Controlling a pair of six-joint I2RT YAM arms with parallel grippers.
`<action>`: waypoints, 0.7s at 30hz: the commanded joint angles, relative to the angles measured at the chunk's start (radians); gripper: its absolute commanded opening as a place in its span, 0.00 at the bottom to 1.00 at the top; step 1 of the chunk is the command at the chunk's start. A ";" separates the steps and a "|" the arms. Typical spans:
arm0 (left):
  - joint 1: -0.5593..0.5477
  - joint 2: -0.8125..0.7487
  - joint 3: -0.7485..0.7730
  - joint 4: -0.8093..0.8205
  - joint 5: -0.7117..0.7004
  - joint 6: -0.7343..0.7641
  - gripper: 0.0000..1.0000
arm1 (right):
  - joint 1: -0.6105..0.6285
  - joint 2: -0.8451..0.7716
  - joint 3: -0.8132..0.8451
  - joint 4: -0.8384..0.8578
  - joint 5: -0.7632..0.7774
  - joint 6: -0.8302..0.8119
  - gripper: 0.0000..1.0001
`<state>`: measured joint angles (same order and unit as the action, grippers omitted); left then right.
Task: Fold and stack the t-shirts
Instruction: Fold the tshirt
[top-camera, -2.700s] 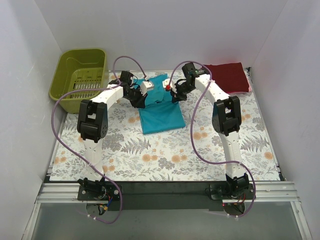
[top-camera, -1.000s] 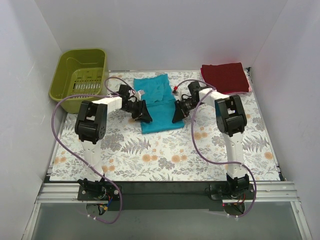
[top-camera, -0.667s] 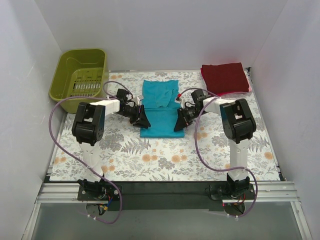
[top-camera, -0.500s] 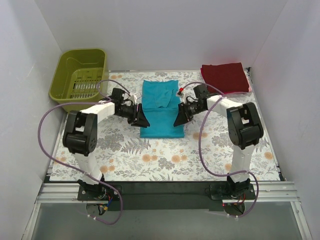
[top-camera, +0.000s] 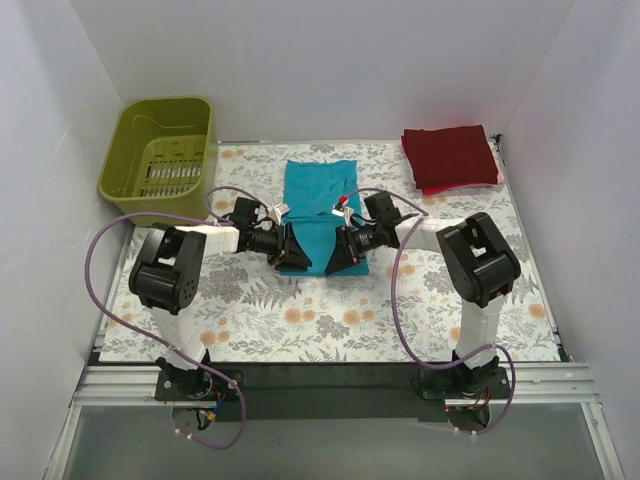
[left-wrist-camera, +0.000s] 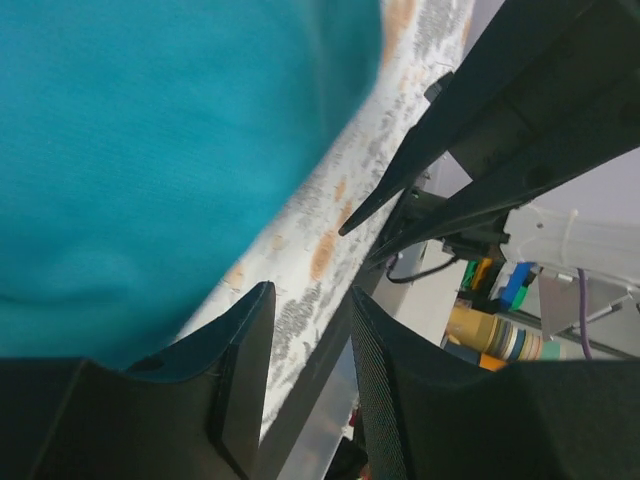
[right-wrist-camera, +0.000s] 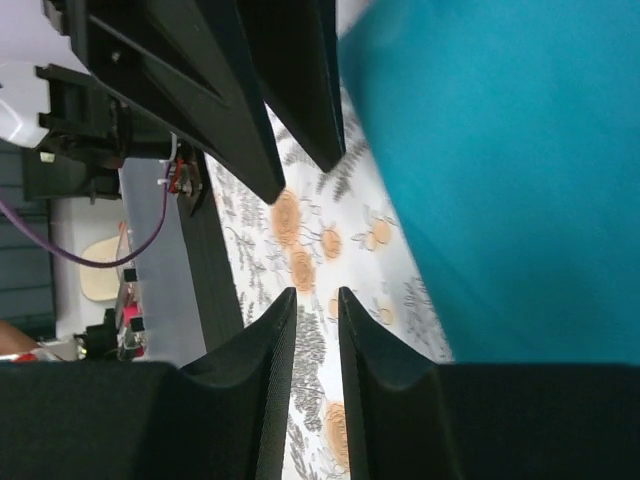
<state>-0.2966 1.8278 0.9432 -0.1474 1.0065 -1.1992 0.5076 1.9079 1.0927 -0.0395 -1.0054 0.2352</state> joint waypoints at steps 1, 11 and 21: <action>0.007 0.042 -0.015 0.089 -0.044 -0.028 0.34 | -0.017 0.061 -0.048 0.131 0.033 0.066 0.29; 0.070 0.148 -0.126 0.117 -0.057 -0.066 0.35 | -0.115 0.145 -0.229 0.159 0.039 -0.008 0.27; 0.063 -0.081 0.021 0.017 0.104 0.030 0.40 | -0.145 -0.133 -0.052 0.041 -0.134 -0.049 0.33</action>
<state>-0.2310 1.8175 0.8532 -0.0956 1.0786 -1.2415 0.3729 1.8164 0.9123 0.0177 -1.0924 0.2283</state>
